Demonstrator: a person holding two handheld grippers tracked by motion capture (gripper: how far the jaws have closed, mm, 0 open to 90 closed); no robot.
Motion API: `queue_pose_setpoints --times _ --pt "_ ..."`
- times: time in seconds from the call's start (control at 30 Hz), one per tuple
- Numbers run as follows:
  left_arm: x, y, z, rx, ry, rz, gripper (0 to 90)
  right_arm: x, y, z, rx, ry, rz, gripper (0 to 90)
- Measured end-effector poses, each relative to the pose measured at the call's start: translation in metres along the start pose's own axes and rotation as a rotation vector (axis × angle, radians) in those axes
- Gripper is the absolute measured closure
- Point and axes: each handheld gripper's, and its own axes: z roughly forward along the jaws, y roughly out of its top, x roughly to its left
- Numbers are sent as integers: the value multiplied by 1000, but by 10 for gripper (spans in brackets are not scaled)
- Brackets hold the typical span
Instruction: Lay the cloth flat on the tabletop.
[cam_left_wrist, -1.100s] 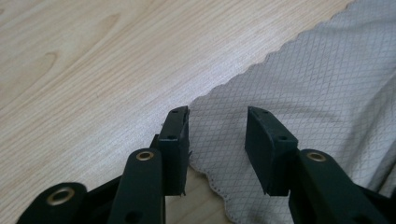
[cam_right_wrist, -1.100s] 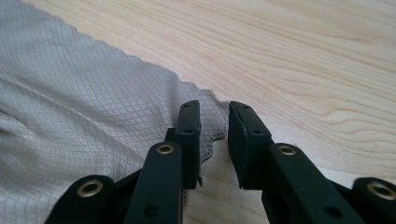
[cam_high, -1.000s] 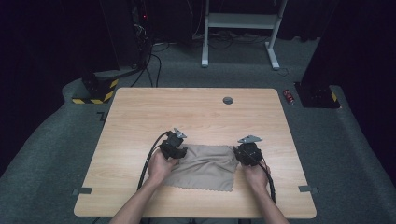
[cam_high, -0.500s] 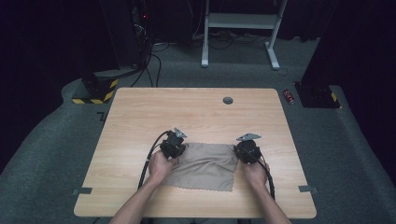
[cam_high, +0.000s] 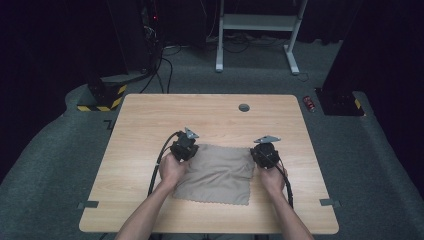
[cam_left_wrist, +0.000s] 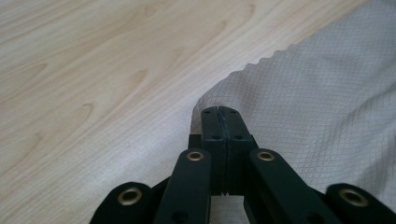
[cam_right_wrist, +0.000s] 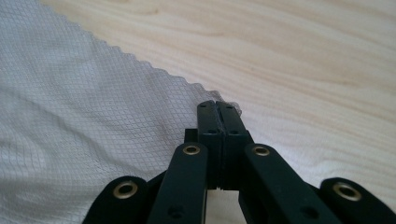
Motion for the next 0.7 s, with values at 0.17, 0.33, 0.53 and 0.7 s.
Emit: queue_pose_setpoints --times 0.17,0.33,0.53,0.7 --pt "5 5 8 3 43 -5 894 -2 4 7 8 -5 13 896" --pt "7 10 15 -8 72 -8 892 -3 12 17 6 -26 7 895" --pt "15 6 25 18 59 -30 888 -6 22 29 30 -32 15 896" --pt "18 6 29 21 68 -34 890 -7 28 41 49 -50 4 896"
